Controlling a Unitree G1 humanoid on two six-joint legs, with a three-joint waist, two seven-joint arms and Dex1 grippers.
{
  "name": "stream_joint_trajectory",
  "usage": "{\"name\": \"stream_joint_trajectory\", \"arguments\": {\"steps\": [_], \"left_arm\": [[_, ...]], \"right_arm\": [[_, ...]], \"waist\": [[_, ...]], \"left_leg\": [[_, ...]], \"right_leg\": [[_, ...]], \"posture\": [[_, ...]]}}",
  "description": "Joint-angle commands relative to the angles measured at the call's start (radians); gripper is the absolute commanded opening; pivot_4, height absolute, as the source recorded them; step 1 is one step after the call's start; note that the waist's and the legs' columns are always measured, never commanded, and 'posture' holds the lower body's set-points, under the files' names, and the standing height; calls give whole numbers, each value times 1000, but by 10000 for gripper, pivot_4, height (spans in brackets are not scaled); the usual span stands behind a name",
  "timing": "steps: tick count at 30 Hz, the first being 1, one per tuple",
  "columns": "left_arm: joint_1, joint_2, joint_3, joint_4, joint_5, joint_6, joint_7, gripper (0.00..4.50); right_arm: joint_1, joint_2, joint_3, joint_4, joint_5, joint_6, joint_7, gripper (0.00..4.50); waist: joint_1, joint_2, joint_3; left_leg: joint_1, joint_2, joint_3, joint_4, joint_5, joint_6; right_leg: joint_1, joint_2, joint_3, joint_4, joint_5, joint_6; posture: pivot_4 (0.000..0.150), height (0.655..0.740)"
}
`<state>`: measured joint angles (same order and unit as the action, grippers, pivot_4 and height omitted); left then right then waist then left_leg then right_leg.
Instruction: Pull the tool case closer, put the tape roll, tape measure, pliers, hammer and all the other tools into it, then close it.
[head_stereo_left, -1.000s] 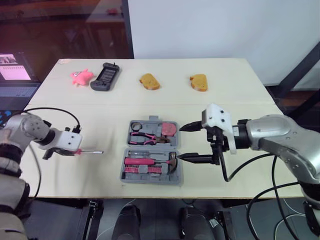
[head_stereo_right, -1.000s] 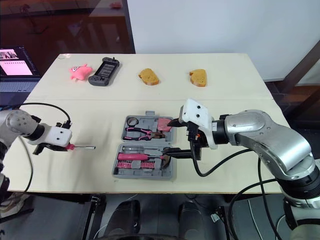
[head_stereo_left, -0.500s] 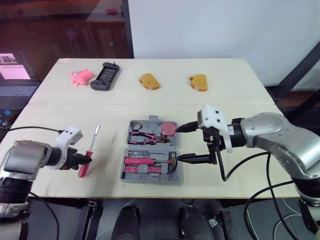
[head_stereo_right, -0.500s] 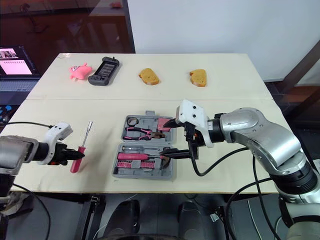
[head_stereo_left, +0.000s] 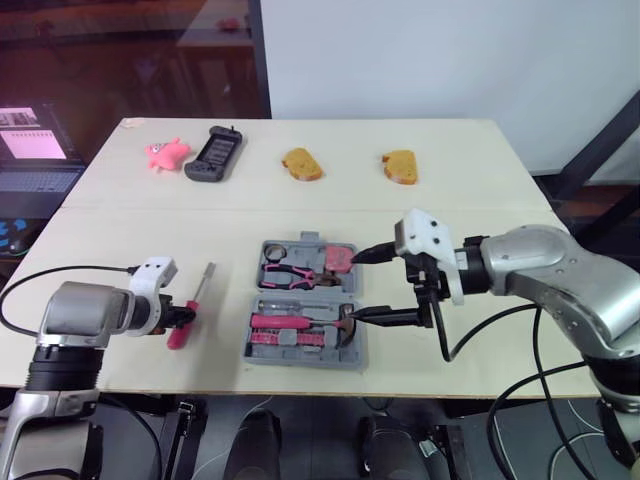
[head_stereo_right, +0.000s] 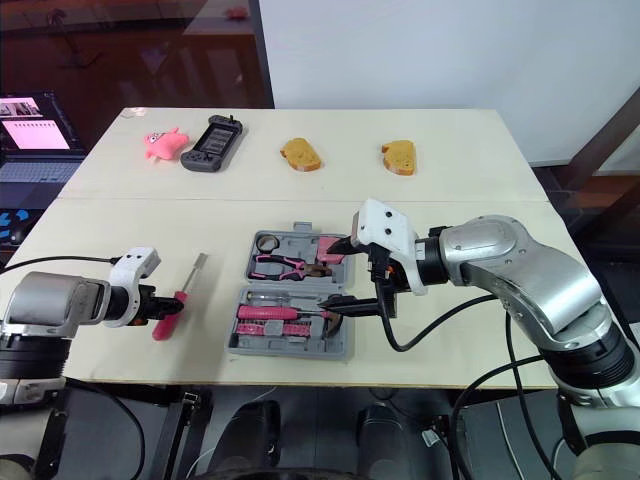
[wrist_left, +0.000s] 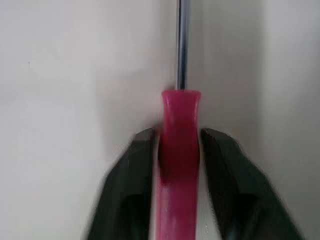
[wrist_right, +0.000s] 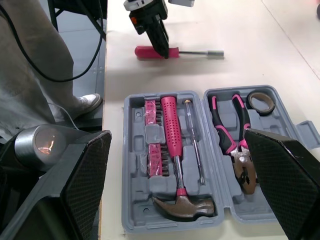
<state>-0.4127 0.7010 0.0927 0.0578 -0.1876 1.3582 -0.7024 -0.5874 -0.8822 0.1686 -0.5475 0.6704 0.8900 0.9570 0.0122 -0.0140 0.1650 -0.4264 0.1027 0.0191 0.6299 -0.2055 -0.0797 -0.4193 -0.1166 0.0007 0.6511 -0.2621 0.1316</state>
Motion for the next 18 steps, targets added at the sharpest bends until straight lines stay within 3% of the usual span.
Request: {"name": "stream_joint_trajectory", "arguments": {"steps": [1,3,5,11,16,18], "left_arm": [[-5,5,32,-14,-6,-30,50,34681],[-7,15,55,-44,-16,-52,63,44571],[14,41,62,-92,-15,-123,68,44571],[95,30,257,-174,-67,-342,86,44571],[231,-22,431,-279,-211,-476,-4,44571],[354,-54,481,-312,-227,-571,-37,44571]], "right_arm": [[-2,-13,-36,-28,4,4,-1,45000],[0,-17,-40,-29,6,5,3,45000],[-1,-19,-41,-30,9,10,7,45000],[-12,-29,-39,-21,5,7,38,45000],[-12,-38,-34,-18,6,1,73,45000],[-17,-38,-31,-17,9,4,82,45000]], "waist": [[-1,0,0],[-1,-1,0],[-2,-3,2],[-2,-5,3],[-2,-5,3],[-3,-5,3]], "left_leg": [[0,0,0,0,0,0],[0,0,0,0,0,0],[-1,0,0,0,0,0],[-2,0,0,-1,0,0],[-2,0,0,-1,0,0],[-2,0,0,-1,0,0]], "right_leg": [[0,0,0,0,0,0],[0,0,0,0,1,1],[-1,0,0,0,1,2],[-2,0,0,-2,1,2],[-1,0,0,-3,0,0],[-1,0,0,-3,0,0]], "posture": [[1500,7207],[1500,7207],[1500,7207],[1500,7207],[1500,7207],[1500,7207]]}}
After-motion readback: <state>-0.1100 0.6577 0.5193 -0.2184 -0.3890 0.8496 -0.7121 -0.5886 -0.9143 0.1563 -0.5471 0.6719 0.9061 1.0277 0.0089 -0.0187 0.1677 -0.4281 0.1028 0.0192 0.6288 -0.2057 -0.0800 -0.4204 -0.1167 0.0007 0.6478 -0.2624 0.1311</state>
